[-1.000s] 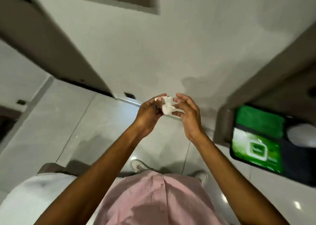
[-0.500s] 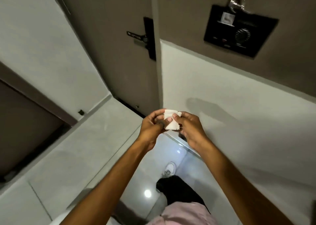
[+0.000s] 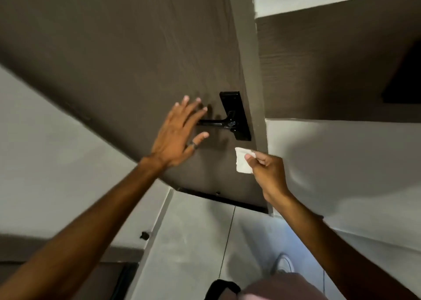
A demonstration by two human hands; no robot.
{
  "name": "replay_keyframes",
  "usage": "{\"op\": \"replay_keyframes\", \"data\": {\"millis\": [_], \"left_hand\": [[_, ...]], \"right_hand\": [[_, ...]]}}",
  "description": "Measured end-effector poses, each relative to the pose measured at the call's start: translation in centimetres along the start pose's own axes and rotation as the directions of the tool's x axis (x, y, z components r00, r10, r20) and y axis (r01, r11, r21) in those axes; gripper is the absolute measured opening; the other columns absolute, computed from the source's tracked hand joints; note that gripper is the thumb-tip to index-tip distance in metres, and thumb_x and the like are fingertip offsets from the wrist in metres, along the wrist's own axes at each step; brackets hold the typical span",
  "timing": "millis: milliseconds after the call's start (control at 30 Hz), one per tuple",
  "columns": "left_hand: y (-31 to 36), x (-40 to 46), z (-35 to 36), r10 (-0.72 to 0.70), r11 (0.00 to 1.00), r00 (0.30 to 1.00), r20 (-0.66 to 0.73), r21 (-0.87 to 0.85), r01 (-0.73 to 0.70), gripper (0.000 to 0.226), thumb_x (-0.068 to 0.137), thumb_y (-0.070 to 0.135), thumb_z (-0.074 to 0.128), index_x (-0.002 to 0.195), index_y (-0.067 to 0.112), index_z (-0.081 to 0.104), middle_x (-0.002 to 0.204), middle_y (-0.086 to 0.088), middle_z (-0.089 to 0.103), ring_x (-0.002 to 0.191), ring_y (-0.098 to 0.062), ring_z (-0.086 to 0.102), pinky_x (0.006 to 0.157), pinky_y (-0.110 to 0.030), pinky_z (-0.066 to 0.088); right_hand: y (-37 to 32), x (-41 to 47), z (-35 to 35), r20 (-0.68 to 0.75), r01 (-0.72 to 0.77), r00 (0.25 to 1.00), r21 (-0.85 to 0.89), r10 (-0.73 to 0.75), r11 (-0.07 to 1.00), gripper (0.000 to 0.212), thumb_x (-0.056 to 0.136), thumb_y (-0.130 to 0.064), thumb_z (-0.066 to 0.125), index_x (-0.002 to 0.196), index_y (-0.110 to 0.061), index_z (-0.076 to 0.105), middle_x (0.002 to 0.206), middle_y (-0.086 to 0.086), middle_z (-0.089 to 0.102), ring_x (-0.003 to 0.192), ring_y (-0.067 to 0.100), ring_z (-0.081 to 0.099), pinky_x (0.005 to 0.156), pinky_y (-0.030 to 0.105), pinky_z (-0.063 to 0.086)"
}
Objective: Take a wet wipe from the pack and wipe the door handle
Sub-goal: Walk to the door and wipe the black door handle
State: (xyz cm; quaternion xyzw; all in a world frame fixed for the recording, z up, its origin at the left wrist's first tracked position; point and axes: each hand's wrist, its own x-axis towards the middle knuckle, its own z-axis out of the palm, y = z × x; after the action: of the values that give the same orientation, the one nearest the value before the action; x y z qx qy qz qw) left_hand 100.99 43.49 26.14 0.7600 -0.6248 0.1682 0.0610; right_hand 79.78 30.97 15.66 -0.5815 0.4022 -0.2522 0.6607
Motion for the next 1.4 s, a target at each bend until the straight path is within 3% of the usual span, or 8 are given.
{"op": "replay_keyframes", "data": {"millis": [200, 367, 500, 633, 733, 900, 1067, 1400], "left_hand": [[-10.8, 12.7, -2.4, 0.589, 0.761, 0.759, -0.276, 0.505, -0.407, 0.065, 0.107, 0.048, 0.052, 0.165, 0.023, 0.033, 0.172, -0.008, 0.023, 0.162, -0.029, 0.003, 0.131, -0.049, 0.001], [-12.0, 15.9, -0.7, 0.756, 0.618, 0.539, -0.372, 0.679, -0.397, 0.066, 0.106, 0.054, 0.049, 0.164, 0.026, 0.034, 0.168, -0.007, 0.036, 0.162, -0.03, 0.01, 0.131, -0.05, -0.005], [-12.5, 16.3, -0.5, 0.779, 0.616, 0.476, -0.409, 0.643, -0.455, 0.065, 0.109, 0.052, 0.04, 0.167, 0.025, 0.026, 0.168, -0.01, 0.037, 0.151, -0.035, 0.042, 0.13, -0.051, 0.0], [-12.5, 16.0, -0.8, 0.786, 0.615, 0.477, -0.393, 0.573, -0.542, 0.065, 0.111, 0.051, 0.034, 0.168, 0.024, 0.018, 0.171, -0.012, 0.03, 0.154, -0.038, 0.036, 0.124, -0.06, 0.025], [-12.5, 15.9, -0.9, 0.79, 0.613, 0.488, -0.372, 0.526, -0.59, 0.065, 0.112, 0.049, 0.032, 0.169, 0.022, 0.015, 0.172, -0.015, 0.024, 0.156, -0.04, 0.029, 0.124, -0.062, 0.021], [-12.4, 16.1, -0.6, 0.793, 0.609, 0.486, -0.367, 0.514, -0.604, 0.066, 0.112, 0.049, 0.03, 0.169, 0.022, 0.008, 0.174, -0.016, 0.016, 0.159, -0.041, 0.021, 0.125, -0.061, 0.011], [-12.5, 16.0, -0.6, 0.799, 0.6, 0.483, -0.358, 0.51, -0.616, 0.067, 0.112, 0.049, 0.03, 0.169, 0.021, 0.007, 0.175, -0.016, 0.01, 0.16, -0.04, 0.015, 0.125, -0.06, 0.007], [-12.7, 15.9, -0.9, 0.814, 0.58, 0.449, -0.368, 0.547, -0.603, 0.067, 0.112, 0.049, 0.03, 0.169, 0.02, 0.008, 0.175, -0.016, 0.013, 0.16, -0.04, 0.018, 0.125, -0.058, 0.007]], "right_hand": [[-0.3, -0.5, 3.5, -0.496, 0.175, 0.848, -0.072, -0.188, 0.982, 0.025, 0.093, -0.02, 0.07, 0.118, -0.016, 0.074, 0.095, 0.0, 0.076, 0.087, 0.018, 0.073, 0.088, 0.044, 0.061], [-1.0, -1.2, 9.6, -0.853, 0.295, 0.481, -0.062, -0.204, 0.953, 0.026, 0.096, -0.013, 0.066, 0.121, -0.017, 0.073, 0.102, -0.002, 0.076, 0.093, 0.021, 0.076, 0.086, 0.028, 0.059], [-2.6, 0.3, 14.1, -0.958, 0.381, 0.182, -0.138, -0.221, 0.914, 0.027, 0.096, -0.008, 0.063, 0.121, -0.005, 0.071, 0.102, -0.017, 0.069, 0.085, -0.016, 0.066, 0.079, -0.002, 0.046], [-4.2, 2.7, 17.9, -0.955, 0.385, 0.212, -0.115, -0.209, 0.916, 0.033, 0.097, -0.002, 0.06, 0.129, -0.004, 0.065, 0.111, 0.008, 0.077, 0.096, 0.007, 0.072, 0.081, 0.0, 0.048], [-4.6, 4.7, 19.4, -0.937, 0.33, 0.283, -0.104, -0.204, 0.938, 0.042, 0.095, 0.002, 0.058, 0.136, -0.009, 0.06, 0.129, 0.01, 0.07, 0.116, 0.018, 0.067, 0.087, -0.006, 0.042], [-4.6, 6.4, 20.7, -0.958, 0.334, 0.241, -0.068, -0.155, 0.94, 0.047, 0.094, 0.0, 0.062, 0.139, -0.013, 0.057, 0.138, 0.01, 0.064, 0.127, 0.023, 0.062, 0.105, 0.031, 0.053], [-4.2, 6.8, 23.4, -0.974, 0.312, 0.157, -0.107, -0.162, 0.944, 0.049, 0.093, -0.001, 0.065, 0.14, -0.013, 0.056, 0.131, 0.013, 0.068, 0.117, 0.025, 0.068, 0.099, 0.035, 0.057], [-2.6, 5.4, 31.8, -0.834, 0.302, 0.239, -0.422, -0.497, 0.855, 0.052, 0.076, 0.022, 0.064, 0.124, 0.003, 0.067, 0.128, 0.026, 0.066, 0.109, 0.036, 0.072, 0.096, 0.04, 0.057]]}}
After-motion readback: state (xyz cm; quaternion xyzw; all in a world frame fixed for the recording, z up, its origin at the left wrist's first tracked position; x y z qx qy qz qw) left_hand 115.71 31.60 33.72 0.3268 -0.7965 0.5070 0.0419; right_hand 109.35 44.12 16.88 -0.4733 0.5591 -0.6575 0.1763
